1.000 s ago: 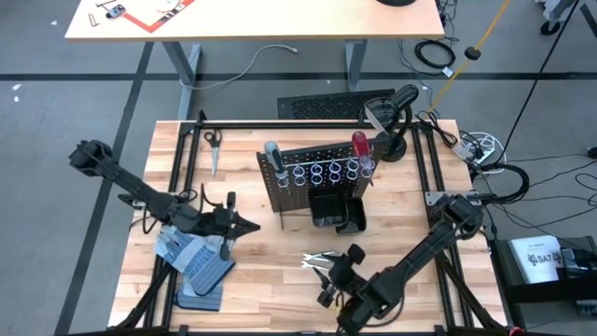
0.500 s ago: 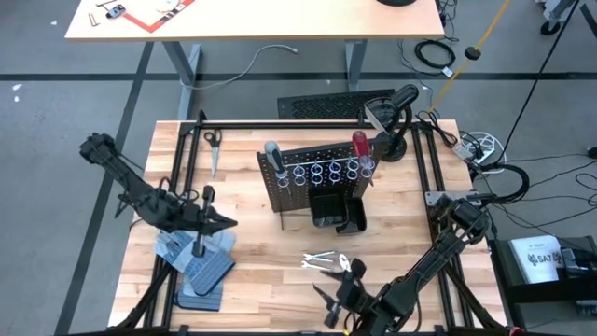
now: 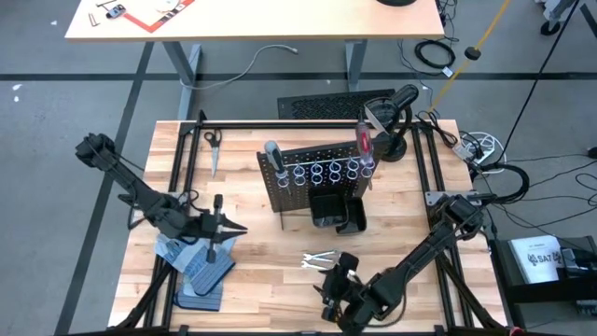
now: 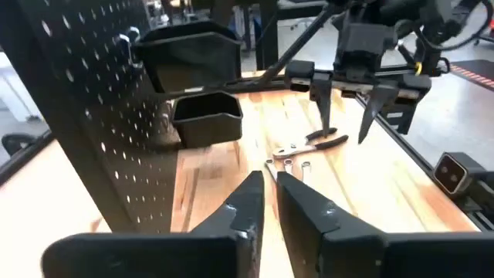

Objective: Hang tools onto peg board
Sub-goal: Hang the silver wrench on the black peg board

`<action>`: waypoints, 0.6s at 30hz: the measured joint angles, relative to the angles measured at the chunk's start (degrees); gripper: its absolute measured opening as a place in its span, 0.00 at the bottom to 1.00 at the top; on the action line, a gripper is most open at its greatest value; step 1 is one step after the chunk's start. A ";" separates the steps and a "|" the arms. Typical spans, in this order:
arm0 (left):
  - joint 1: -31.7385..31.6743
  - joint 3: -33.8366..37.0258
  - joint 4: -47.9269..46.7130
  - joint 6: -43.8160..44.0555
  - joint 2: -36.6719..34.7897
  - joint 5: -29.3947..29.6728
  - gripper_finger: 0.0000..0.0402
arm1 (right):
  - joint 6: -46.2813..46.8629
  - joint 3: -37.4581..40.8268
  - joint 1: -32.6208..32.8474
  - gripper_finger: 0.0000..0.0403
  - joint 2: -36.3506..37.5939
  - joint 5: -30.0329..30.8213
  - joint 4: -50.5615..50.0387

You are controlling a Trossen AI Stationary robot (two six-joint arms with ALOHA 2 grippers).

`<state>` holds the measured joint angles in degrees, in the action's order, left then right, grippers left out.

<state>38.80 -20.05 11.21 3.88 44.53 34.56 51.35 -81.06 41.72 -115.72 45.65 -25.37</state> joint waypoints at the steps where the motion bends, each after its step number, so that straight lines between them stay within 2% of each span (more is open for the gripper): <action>1: -0.41 0.00 0.75 0.24 0.80 -0.02 0.14 | 0.06 0.00 -0.60 0.49 0.00 -1.14 -1.13; 6: -2.43 0.00 5.35 0.21 3.49 -0.01 0.20 | -2.62 0.09 -3.08 0.42 -0.44 -4.79 -4.78; 11: -3.17 0.00 5.38 0.29 5.10 -0.01 0.20 | -11.42 0.09 -5.77 0.34 -0.55 -9.55 -4.95; 15: -3.21 0.00 5.37 -0.17 6.26 -0.03 0.20 | -13.95 0.09 -7.69 0.34 -0.55 -12.45 -3.65; 18: -3.21 0.00 5.50 -0.29 7.02 -0.03 0.20 | -14.20 0.00 -8.14 0.39 -1.57 -13.61 -1.46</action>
<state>35.59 -20.05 16.71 3.60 51.55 34.52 37.15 -81.06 33.58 -117.29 32.03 -26.83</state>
